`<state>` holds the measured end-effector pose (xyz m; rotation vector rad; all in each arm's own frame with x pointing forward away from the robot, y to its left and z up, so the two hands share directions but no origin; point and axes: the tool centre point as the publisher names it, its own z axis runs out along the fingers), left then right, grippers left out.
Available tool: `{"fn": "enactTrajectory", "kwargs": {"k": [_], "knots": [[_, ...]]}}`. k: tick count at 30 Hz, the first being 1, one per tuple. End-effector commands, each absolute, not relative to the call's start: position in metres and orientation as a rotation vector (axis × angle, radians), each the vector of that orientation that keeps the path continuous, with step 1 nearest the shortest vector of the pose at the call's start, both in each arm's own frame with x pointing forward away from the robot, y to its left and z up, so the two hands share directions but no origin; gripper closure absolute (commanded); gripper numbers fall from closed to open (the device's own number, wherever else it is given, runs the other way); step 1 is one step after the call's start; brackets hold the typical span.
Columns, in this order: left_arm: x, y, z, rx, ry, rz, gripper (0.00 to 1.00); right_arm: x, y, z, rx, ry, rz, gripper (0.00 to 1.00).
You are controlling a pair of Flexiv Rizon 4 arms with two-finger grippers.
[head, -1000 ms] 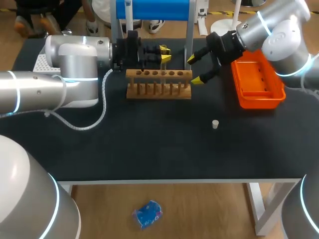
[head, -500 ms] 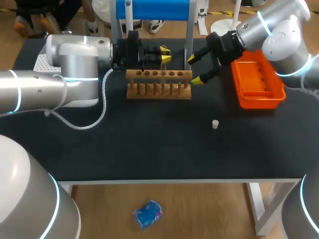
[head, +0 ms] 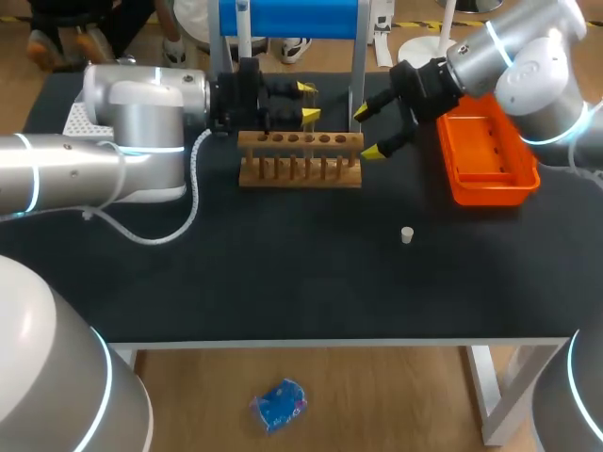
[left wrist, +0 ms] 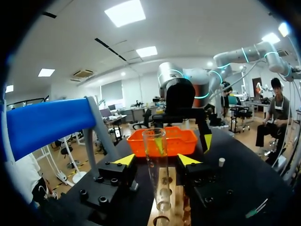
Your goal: Invert the test tube, pick up the pipette, mount the tip to pipette, aspirate from beaker and dispense into the tube, eject the tip, return the pipette, and cap with the stopper.
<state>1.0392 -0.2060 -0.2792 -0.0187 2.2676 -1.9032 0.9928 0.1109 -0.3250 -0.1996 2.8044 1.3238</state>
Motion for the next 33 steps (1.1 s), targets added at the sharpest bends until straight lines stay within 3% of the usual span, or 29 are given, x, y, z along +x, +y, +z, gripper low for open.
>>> {"fn": "enactTrajectory", "kwargs": {"k": [1,11,21,33], "knots": [[1.027,-0.193,-0.267,-0.043,2.301,-1.847,0.0,0.993,0.111,-0.325,-0.201,2.806,1.322,0.0],[1.015,-0.138,-0.253,-0.21,2.294,-1.682,0.0,0.993,0.111,-0.325,-0.201,2.806,1.322,0.0],[1.009,-0.082,-0.224,-0.639,2.062,-1.412,0.0,0.993,0.111,-0.325,-0.201,2.806,1.322,0.0],[1.008,-0.073,-0.214,-0.723,1.973,-1.424,0.0,0.993,0.111,-0.325,-0.201,2.806,1.322,0.0]]}}
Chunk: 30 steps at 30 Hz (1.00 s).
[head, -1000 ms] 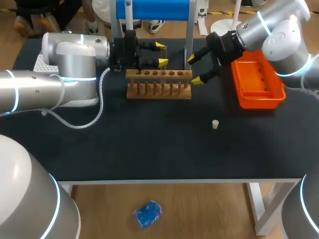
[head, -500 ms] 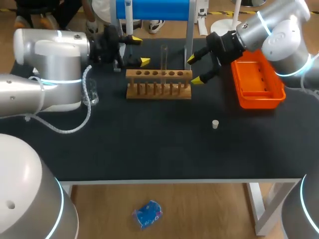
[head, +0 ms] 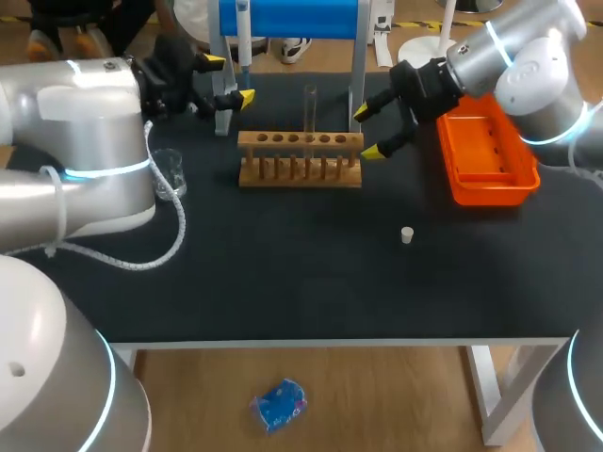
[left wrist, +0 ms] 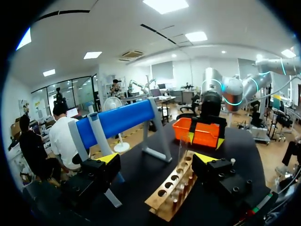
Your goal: Invert the test tube, pick up the pipette, mount the tip to pipette, aspirate from beaker and dispense into the tube, eject the tip, return the pipette, and cap with the stopper.
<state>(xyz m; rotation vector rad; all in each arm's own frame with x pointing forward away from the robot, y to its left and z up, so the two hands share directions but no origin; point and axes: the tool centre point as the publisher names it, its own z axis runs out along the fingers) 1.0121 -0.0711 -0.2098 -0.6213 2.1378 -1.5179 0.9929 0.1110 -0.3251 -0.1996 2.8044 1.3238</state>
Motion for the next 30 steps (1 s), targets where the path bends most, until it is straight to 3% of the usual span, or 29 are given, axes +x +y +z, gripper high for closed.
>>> {"fn": "enactTrajectory", "kwargs": {"k": [1,30], "knots": [[1.008,-0.073,-0.214,-0.723,1.973,-1.424,0.0,0.993,0.111,-0.325,-0.201,2.806,1.322,0.0],[1.041,-0.07,-0.211,-0.964,2.017,-1.345,0.0,0.979,0.099,-0.308,-0.196,2.753,1.334,0.0]]}}
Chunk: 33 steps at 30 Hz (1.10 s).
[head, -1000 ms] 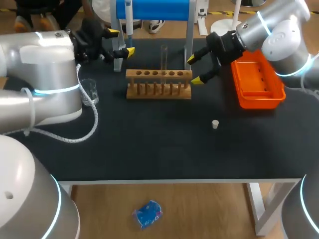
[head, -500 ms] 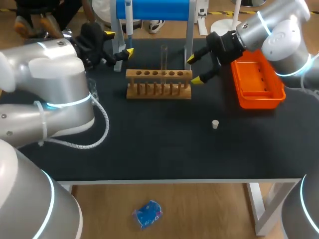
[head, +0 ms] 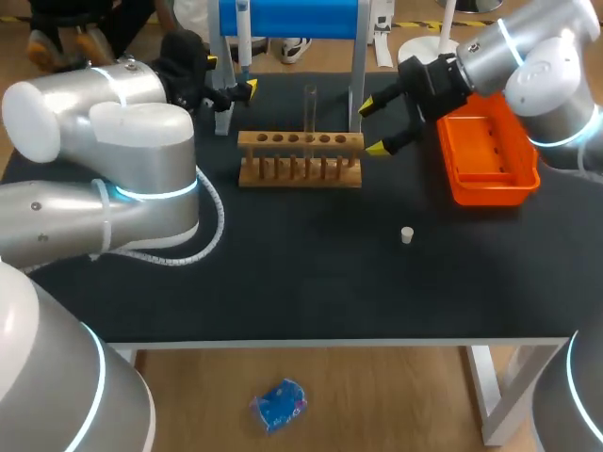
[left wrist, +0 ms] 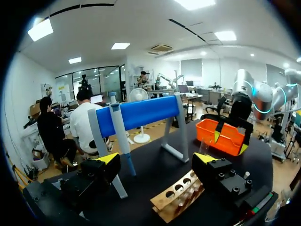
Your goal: Invert the test tube, pick up the pipette, mount the tip to pipette, aspirate from beaker and dispense into the tube, eject the tip, return the pipette, and cap with the stopper.
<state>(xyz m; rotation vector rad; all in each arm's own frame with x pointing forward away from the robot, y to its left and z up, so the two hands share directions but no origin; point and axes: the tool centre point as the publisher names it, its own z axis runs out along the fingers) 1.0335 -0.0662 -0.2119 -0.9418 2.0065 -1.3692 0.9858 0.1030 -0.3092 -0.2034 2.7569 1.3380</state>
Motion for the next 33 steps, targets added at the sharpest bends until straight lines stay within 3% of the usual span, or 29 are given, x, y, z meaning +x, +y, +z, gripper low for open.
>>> {"fn": "enactTrajectory", "kwargs": {"k": [1,17,33], "knots": [[1.042,-0.07,-0.211,-0.982,2.016,-1.342,0.0,0.978,0.098,-0.308,-0.191,2.756,1.32,0.0],[1.046,-0.069,-0.211,-1.013,1.99,-1.271,0.0,0.978,0.098,-0.308,-0.191,2.756,1.32,0.0],[1.067,-0.066,-0.211,-1.035,1.92,-1.371,0.0,0.916,0.086,-0.276,-0.171,2.646,1.598,0.0]]}}
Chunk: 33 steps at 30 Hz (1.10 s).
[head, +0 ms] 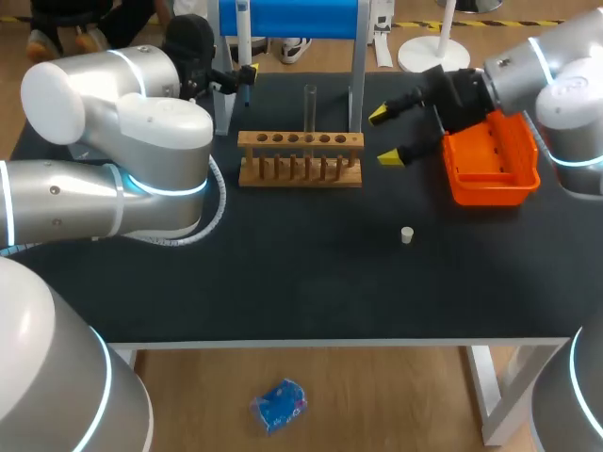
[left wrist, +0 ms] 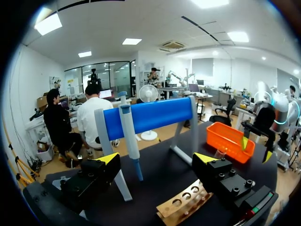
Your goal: Invert the test tube, pick up the pipette, mount the tip to pipette, aspirate from beaker and dispense into the tube, eject the tip, return the pipette, and cap with the stopper.
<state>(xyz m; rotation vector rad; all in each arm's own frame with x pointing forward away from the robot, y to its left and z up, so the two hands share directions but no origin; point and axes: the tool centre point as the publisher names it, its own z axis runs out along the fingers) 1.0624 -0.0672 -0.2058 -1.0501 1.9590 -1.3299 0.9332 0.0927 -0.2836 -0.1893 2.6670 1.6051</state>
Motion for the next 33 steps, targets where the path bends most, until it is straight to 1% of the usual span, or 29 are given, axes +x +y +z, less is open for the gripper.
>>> {"fn": "enactTrajectory", "kwargs": {"k": [1,16,22,33], "knots": [[1.068,-0.065,-0.211,-1.04,1.919,-1.375,0.0,0.915,0.087,-0.275,-0.173,2.643,1.605,0.0],[1.071,-0.061,-0.212,-1.068,1.876,-1.357,0.0,0.912,0.088,-0.275,-0.204,2.654,1.591,0.0],[1.055,-0.03,-0.22,-1.111,1.908,-1.343,0.0,0.909,0.092,-0.276,-0.226,2.668,1.597,0.0],[1.024,0.034,-0.225,-1.136,1.964,-1.296,0.0,0.859,0.119,-0.3,-0.221,2.766,1.656,0.0]]}}
